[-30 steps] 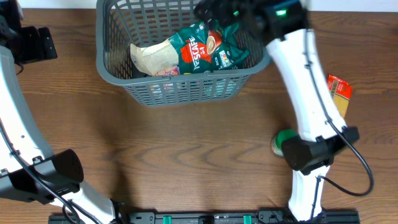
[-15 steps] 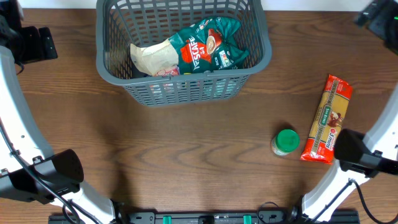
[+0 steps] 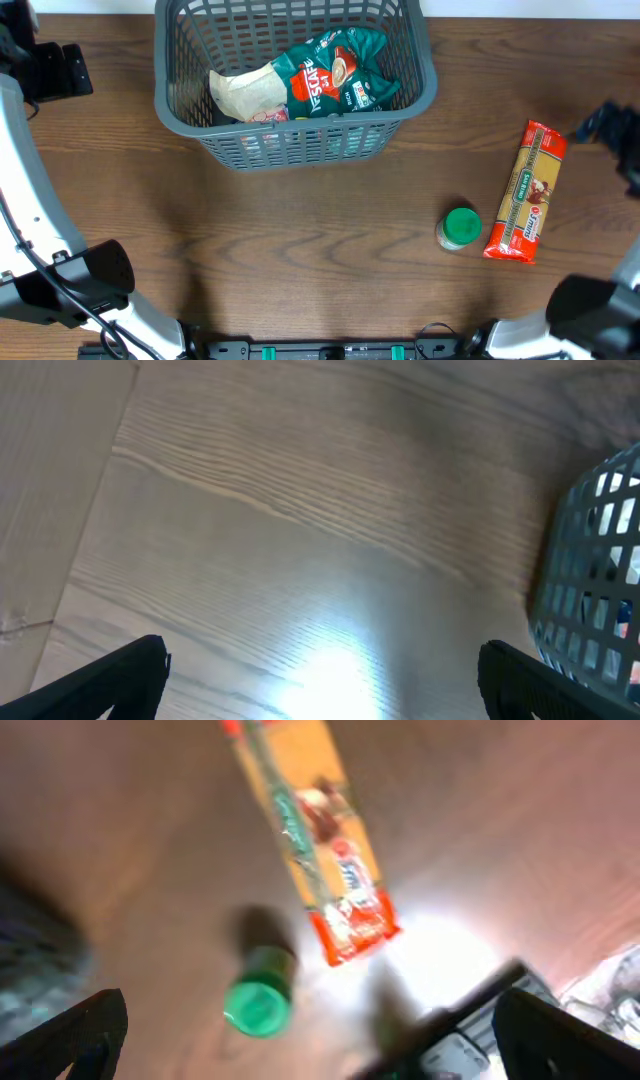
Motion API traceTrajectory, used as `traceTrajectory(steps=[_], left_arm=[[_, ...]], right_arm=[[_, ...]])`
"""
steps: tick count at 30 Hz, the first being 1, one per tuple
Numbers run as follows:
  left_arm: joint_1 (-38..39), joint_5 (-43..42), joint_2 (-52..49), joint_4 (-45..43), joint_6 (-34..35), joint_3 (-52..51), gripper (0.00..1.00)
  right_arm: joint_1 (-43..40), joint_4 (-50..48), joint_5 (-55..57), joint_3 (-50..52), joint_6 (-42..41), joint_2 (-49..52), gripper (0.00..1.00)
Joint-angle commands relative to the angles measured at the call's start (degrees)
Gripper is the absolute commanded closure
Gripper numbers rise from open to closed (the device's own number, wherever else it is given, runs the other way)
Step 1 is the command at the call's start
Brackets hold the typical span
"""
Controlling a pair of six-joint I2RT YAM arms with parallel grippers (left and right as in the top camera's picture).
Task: Pack container
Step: 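Move the right gripper to the San Remo spaghetti pack and grasp it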
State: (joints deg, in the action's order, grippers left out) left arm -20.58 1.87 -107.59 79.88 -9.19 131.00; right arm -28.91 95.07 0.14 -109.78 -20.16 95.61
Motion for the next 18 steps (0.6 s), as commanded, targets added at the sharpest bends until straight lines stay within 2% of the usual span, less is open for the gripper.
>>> traceTrajectory(steps=[1, 5, 10, 18], left_arm=[[0.0, 0.0, -0.6, 0.3, 0.1, 0.3, 0.01], [0.0, 0.0, -0.6, 0.3, 0.1, 0.3, 0.01], [0.0, 0.0, -0.6, 0.3, 0.1, 0.3, 0.01], [0.0, 0.0, -0.6, 0.3, 0.1, 0.3, 0.01]], right_arm=[[-1.2, -3.8, 4.4, 9.4, 0.9, -3.6, 0.01], [-1.4, -12.7, 4.4, 21.0, 4.5, -3.5, 0.01], [-1.6, -30.0, 4.4, 34.9, 7.1, -3.2, 0.01], [-1.4, -51.0, 4.3, 46.7, 7.1, -3.2, 0.01]])
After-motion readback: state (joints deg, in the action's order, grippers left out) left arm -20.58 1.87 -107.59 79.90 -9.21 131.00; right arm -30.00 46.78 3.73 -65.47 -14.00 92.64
